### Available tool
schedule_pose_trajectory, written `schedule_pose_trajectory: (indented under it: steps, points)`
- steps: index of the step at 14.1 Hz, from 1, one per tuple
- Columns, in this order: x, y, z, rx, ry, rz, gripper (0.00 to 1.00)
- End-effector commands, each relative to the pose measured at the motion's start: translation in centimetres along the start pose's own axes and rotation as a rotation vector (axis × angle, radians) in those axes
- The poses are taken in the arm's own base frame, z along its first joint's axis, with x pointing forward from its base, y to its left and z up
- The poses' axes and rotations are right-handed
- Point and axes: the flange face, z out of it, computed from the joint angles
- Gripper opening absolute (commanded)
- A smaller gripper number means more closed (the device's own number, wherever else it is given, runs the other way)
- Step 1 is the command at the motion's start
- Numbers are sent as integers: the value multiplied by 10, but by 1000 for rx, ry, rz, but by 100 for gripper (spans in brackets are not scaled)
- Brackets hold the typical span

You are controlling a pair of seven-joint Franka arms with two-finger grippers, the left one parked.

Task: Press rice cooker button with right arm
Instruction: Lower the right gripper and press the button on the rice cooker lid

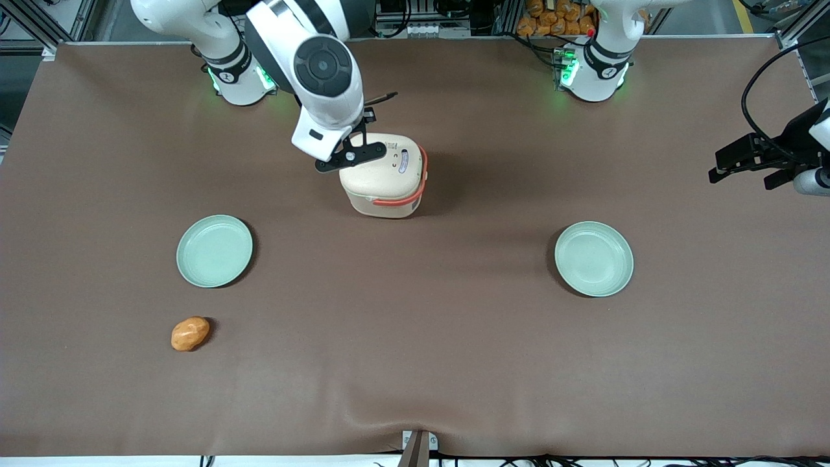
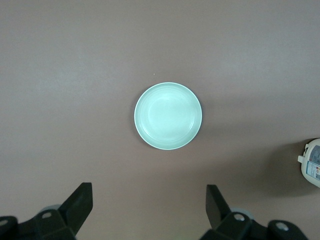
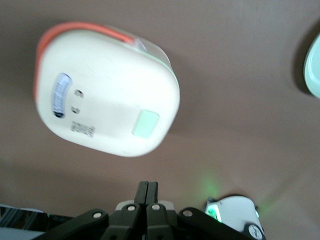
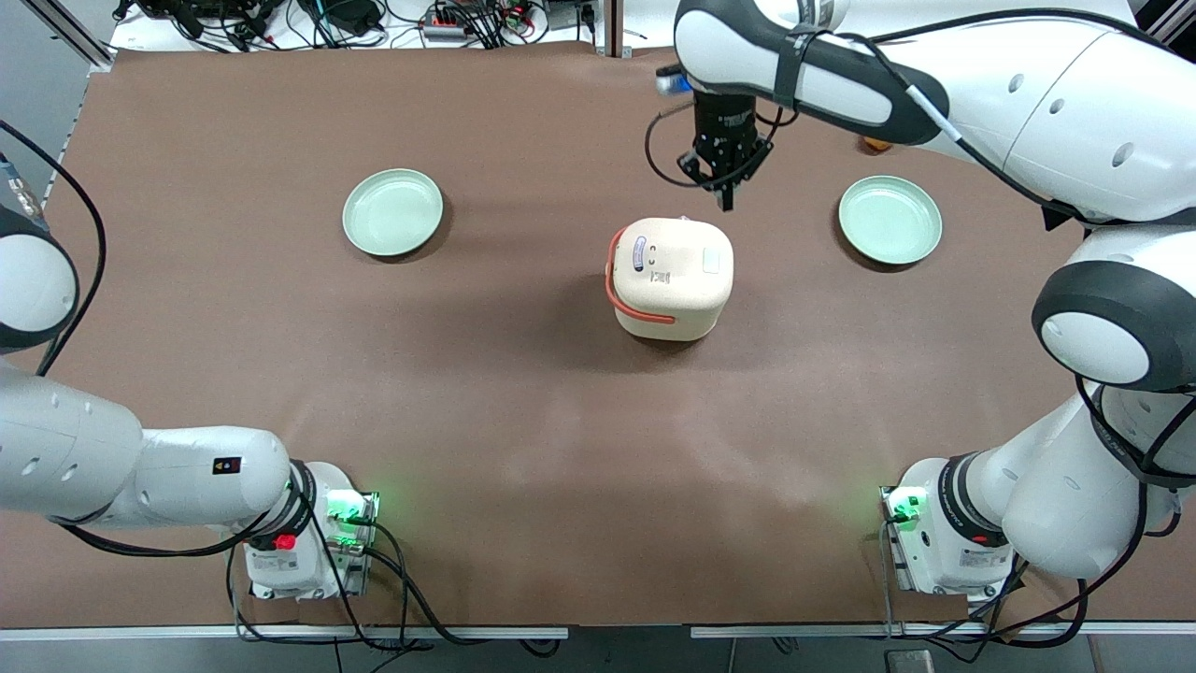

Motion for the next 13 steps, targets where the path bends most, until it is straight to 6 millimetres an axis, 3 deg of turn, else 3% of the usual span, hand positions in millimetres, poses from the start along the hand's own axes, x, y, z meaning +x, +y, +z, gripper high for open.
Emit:
schedule_pose_trajectory:
  steps: [1,8,13]
  points:
    - [-6,-4,19,6,-56,0,2]
    - [-3,-11,28,0,-63,-26,0]
    - [7,-19,58,0,-42,-24,0]
